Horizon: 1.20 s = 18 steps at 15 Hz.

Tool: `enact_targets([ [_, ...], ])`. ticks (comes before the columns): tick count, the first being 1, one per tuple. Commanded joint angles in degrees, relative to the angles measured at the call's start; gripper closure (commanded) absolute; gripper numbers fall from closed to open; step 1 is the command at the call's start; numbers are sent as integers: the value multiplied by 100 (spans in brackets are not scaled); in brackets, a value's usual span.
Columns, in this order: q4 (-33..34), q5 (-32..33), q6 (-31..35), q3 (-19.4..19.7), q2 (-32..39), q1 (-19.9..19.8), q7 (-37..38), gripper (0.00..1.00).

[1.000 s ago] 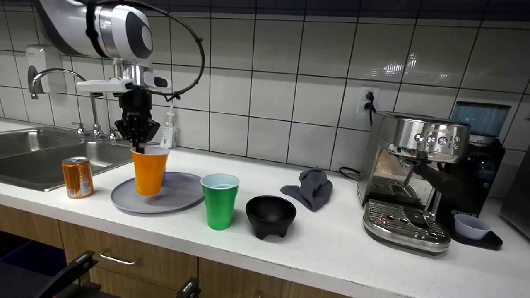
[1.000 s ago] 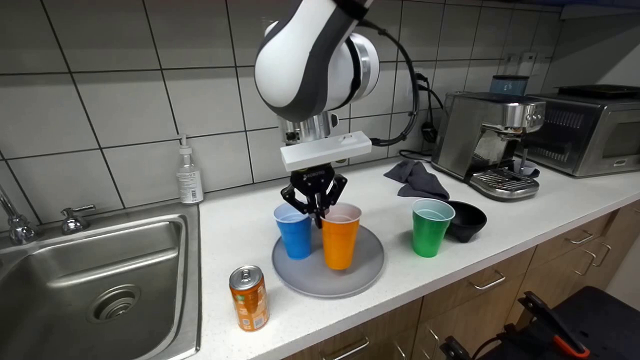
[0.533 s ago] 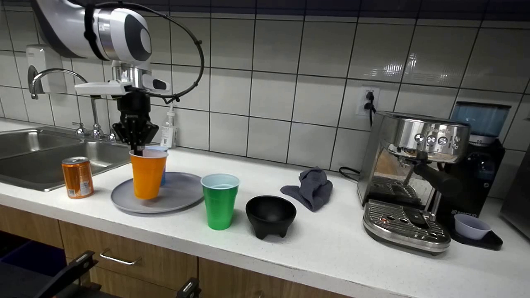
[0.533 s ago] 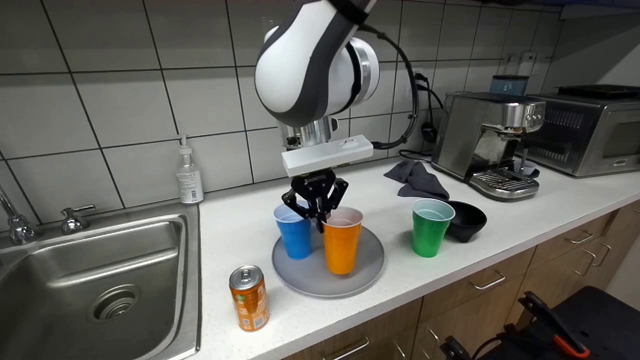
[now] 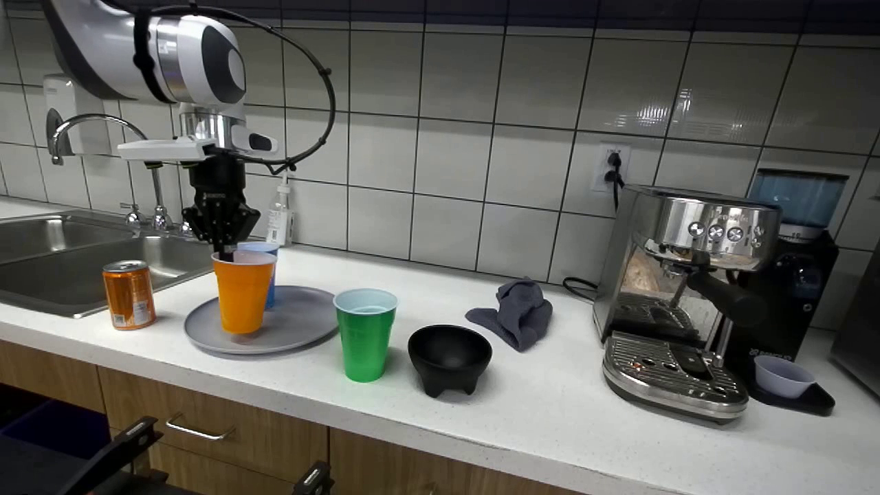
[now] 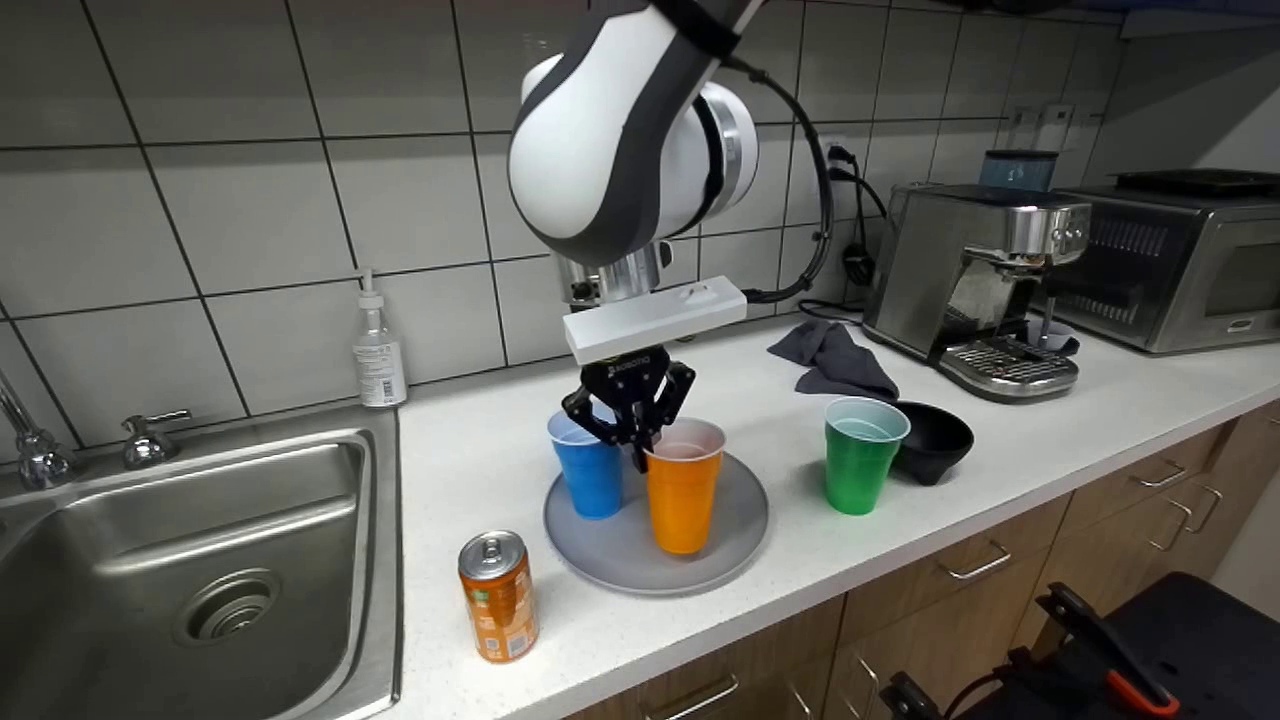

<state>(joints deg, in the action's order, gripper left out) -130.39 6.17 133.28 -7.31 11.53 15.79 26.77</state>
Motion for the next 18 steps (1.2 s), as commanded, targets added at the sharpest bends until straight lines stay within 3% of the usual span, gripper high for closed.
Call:
enact_targets([
  [1, -99, 118, 124, -43, -68, -1, 1, 99],
  [3, -102, 118, 145, -46, -60, -4, -1, 99],
  [4, -104, 117, 154, -45, -56, -5, 3, 90],
  [5, -107, 116, 165, -43, -53, -6, 7, 69],
  [13, -102, 122, 203, -29, -52, -14, 9, 11],
  [16, -100, 62, 191, -41, -109, -30, -42, 0],
  [18, -104, 18, 194, -39, -164, -51, -59, 0],
])
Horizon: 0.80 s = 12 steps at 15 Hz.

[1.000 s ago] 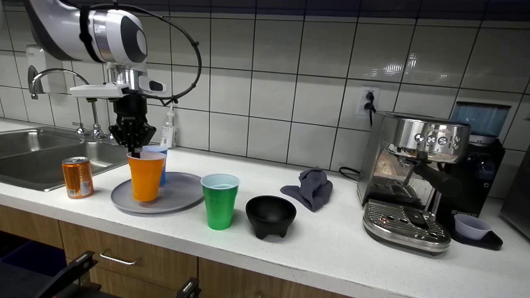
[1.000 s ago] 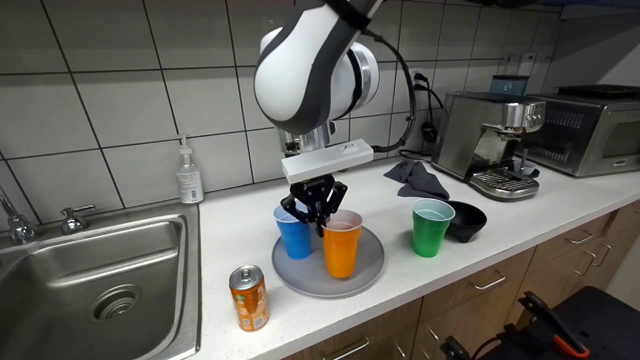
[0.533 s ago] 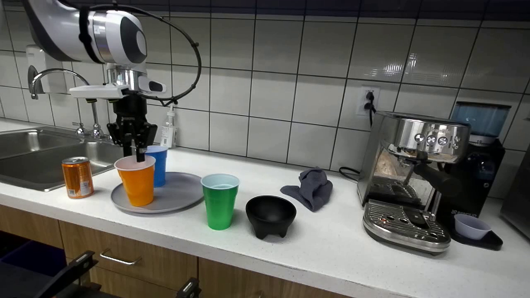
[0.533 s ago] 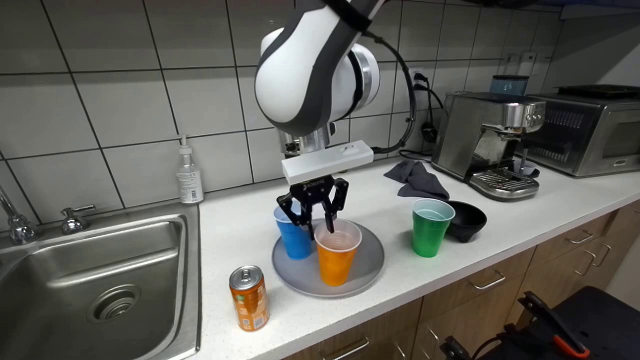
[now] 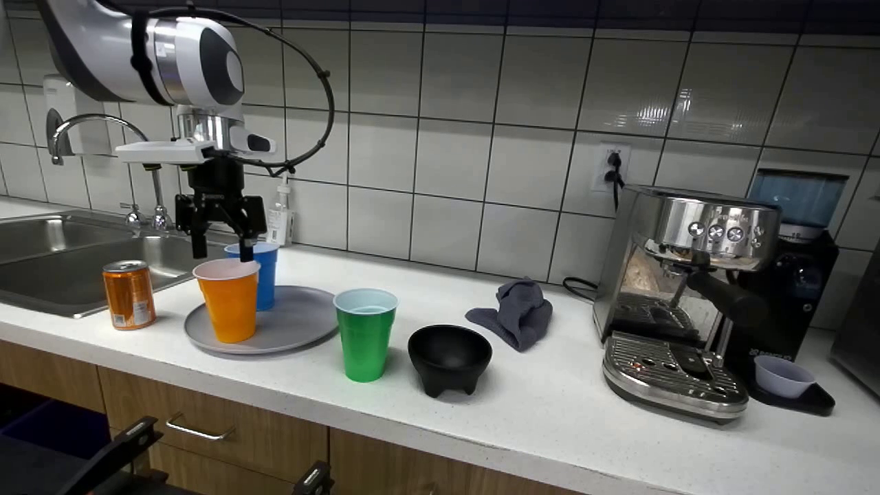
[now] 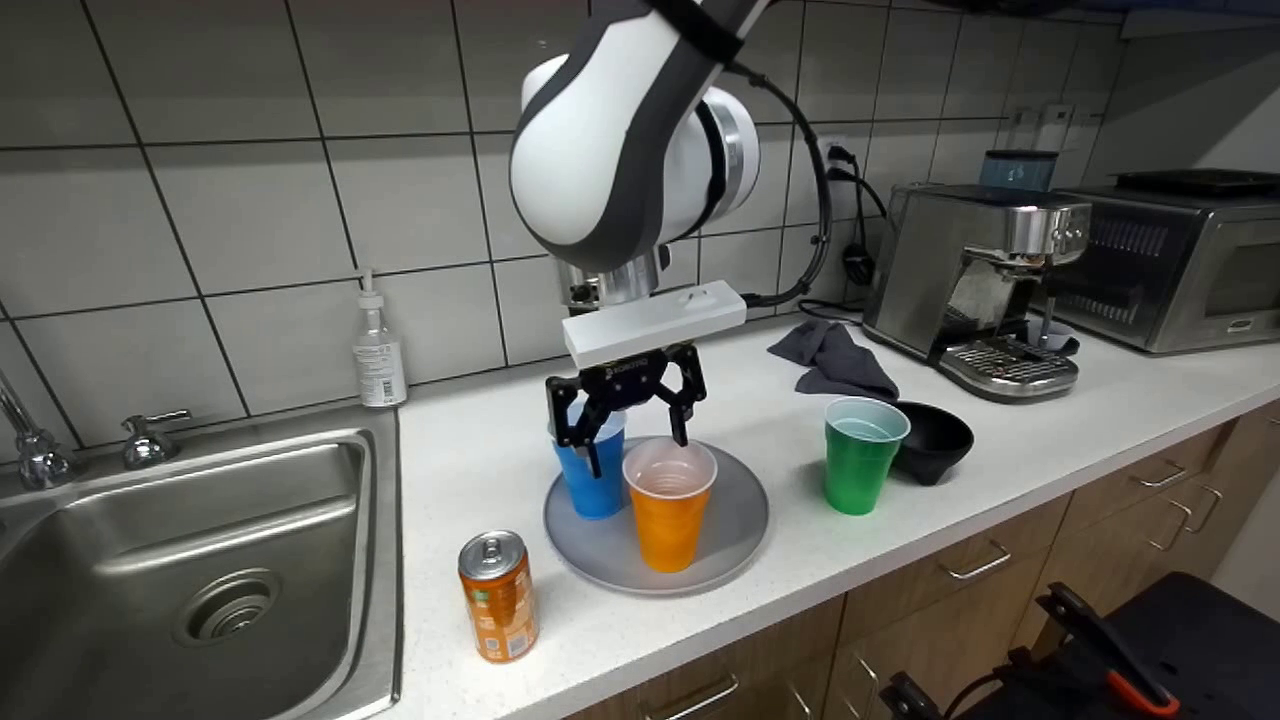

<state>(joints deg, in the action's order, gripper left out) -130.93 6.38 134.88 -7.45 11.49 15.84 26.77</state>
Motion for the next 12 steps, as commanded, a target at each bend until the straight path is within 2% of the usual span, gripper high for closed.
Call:
enact_targets([
  [1, -53, -9, 32, -21, -181, -65, -67, 0],
  [12, 0, -29, -53, 195, -491, -425, -150, 0],
])
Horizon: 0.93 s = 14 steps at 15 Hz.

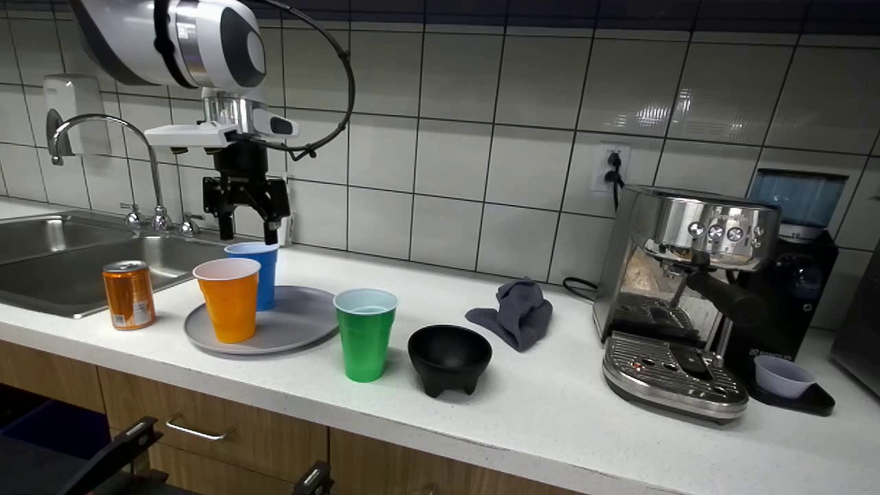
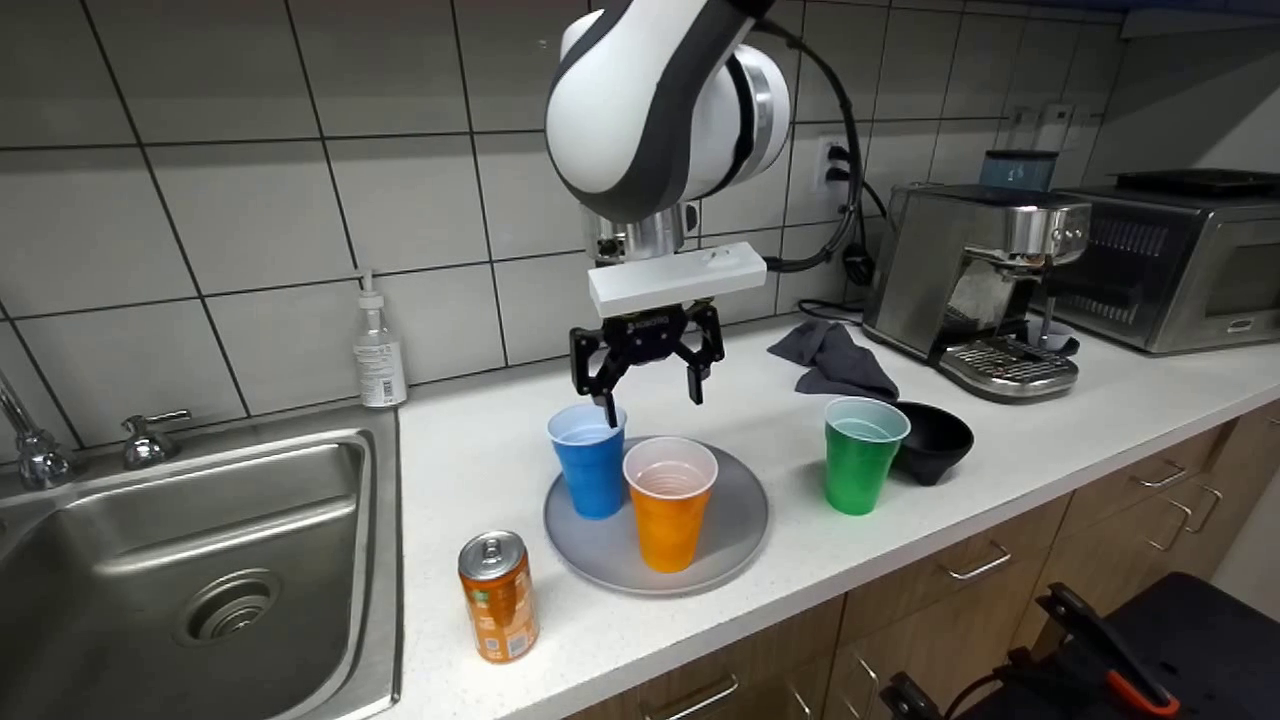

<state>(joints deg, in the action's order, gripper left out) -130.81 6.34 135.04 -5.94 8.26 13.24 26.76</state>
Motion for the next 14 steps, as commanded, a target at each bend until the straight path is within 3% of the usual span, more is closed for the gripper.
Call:
enact_targets([
  [1, -4, -2, -79, 79, -174, -211, -139, 0],
  [14, -37, 458, 116, 729, -58, -712, 305, 0],
])
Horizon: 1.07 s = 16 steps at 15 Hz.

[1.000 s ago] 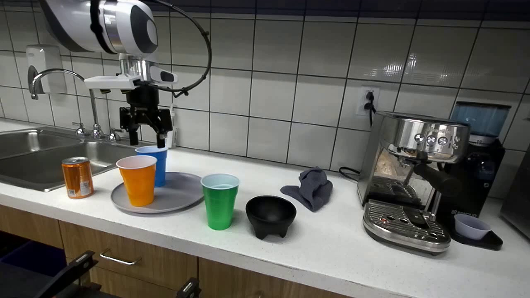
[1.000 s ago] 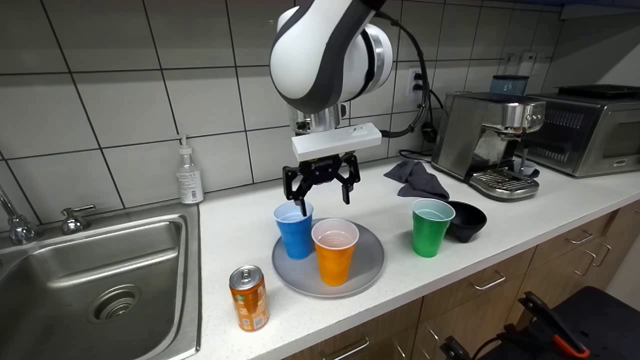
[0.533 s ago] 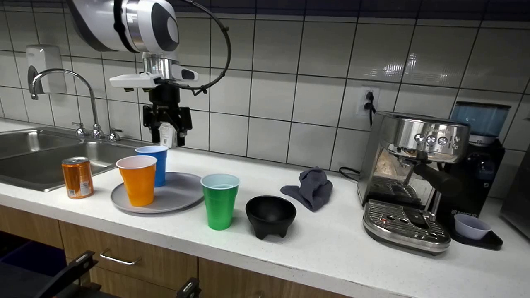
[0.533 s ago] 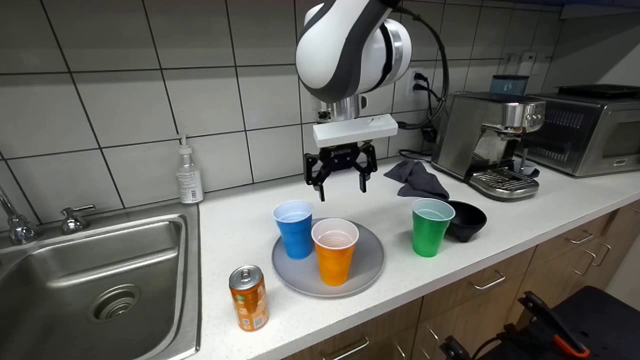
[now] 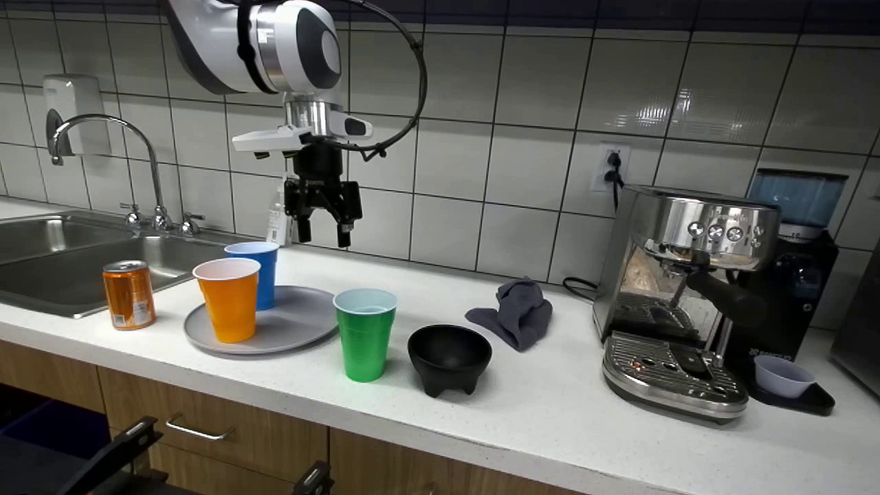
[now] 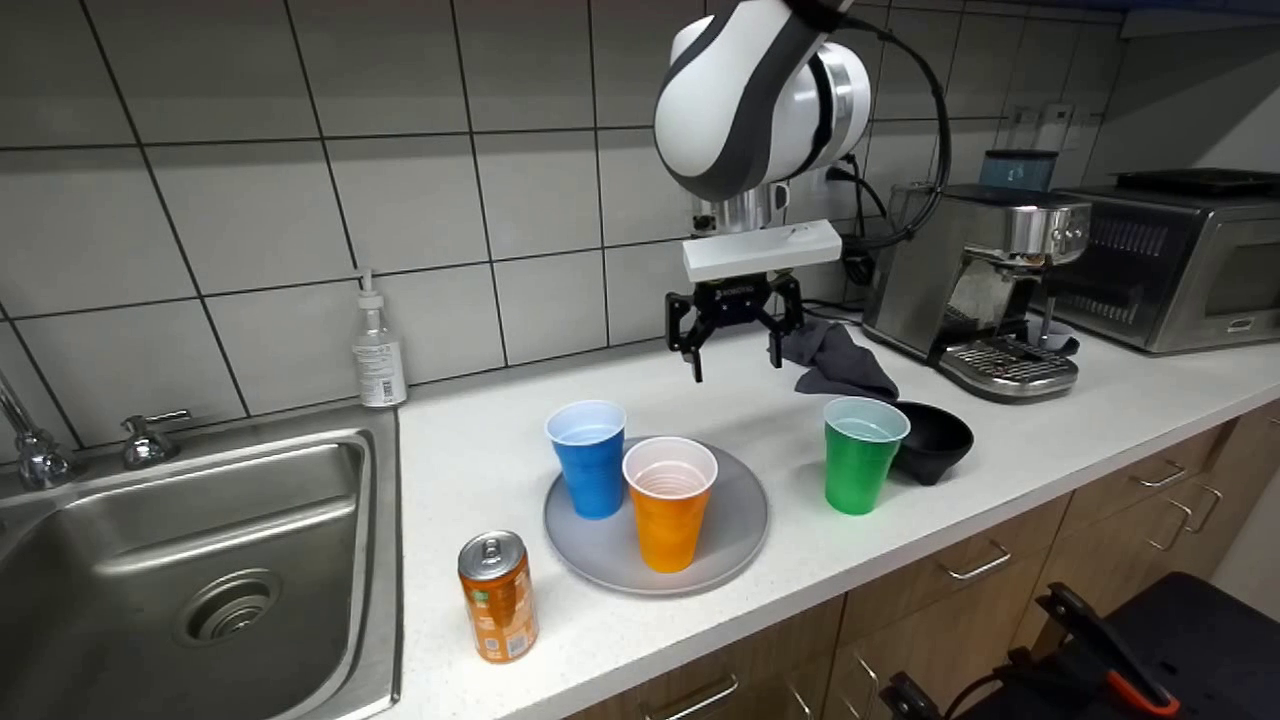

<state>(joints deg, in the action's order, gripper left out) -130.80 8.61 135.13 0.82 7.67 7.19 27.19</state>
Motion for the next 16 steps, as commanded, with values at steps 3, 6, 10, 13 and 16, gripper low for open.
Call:
enact_targets([
  [3, -48, 274, 124, 158, 70, -161, 401, 0],
  [6, -48, 228, 159, 247, 162, -197, 516, 0],
  [10, -111, 209, 239, 367, 241, -217, 777, 0],
  [13, -189, 189, 363, 437, 273, -217, 1034, 0],
  [16, -305, 245, 475, 495, 255, -201, 1339, 0],
])
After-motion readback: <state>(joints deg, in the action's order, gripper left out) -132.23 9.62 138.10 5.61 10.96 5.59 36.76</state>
